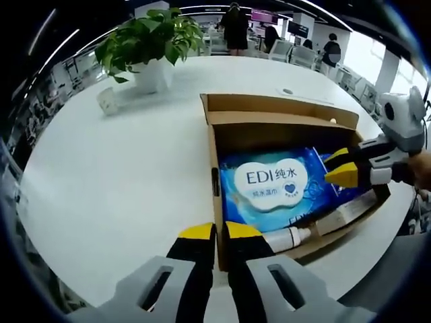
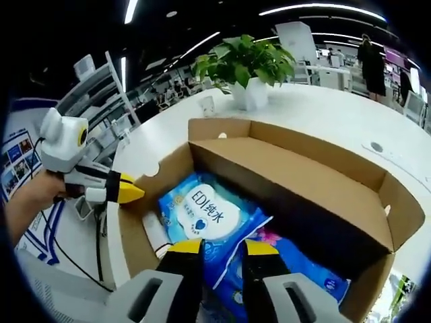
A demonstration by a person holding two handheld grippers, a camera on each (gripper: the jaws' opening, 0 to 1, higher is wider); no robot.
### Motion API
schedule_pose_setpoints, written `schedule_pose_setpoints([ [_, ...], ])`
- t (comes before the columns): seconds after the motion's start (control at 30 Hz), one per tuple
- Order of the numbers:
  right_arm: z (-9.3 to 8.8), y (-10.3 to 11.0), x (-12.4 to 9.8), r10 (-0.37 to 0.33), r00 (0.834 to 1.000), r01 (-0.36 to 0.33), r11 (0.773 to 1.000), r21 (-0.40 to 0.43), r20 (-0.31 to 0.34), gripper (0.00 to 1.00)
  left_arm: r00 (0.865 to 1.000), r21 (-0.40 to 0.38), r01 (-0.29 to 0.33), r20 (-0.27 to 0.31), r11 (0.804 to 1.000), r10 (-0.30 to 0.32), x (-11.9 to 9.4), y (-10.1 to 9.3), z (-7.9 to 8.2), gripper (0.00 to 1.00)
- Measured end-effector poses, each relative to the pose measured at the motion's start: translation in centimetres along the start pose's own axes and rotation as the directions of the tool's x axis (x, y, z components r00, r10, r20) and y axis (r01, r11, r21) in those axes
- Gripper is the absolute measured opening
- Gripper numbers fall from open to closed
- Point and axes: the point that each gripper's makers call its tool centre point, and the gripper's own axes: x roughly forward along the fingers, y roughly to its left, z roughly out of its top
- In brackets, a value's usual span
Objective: Operate the shoe box by opening the lid, removing the specified soft item, and placing it in the target area until the item is outside and the box remains undamaged.
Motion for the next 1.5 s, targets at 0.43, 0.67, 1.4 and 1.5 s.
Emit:
schedule_pose_setpoints([
  [0.43,-0.4,-0.1,1.5,-0.021,0.999,0.021,1.000,0.009,-0.025,0.08,1.000,-0.002,0.001,-0.004,1.000,-0.001,-0.1,-0.1,-0.1,0.03],
  [0.67,-0.1,-0.4,1.0,-0.019,1.000,0.020,1.000,0.015,-0.022,0.00,1.000,-0.002,0.000,-0.005,1.000,0.000,-0.1,-0.1,0.0,0.03],
  [1.4,1.5,-0.9,-2.7,-0.033,0.998,0.033,0.999,0.002,0.057,0.00,1.000,0.011,0.002,-0.010,1.000,-0.002,-0.1,-0.1,-0.1,0.03],
  [1.5,1.4,-1.3,-3.2,-0.037,0.997,0.036,0.999,0.013,0.062,0.00,1.000,0.011,0.001,-0.010,1.000,-0.001,-0.1,-0.1,-0.2,0.03],
])
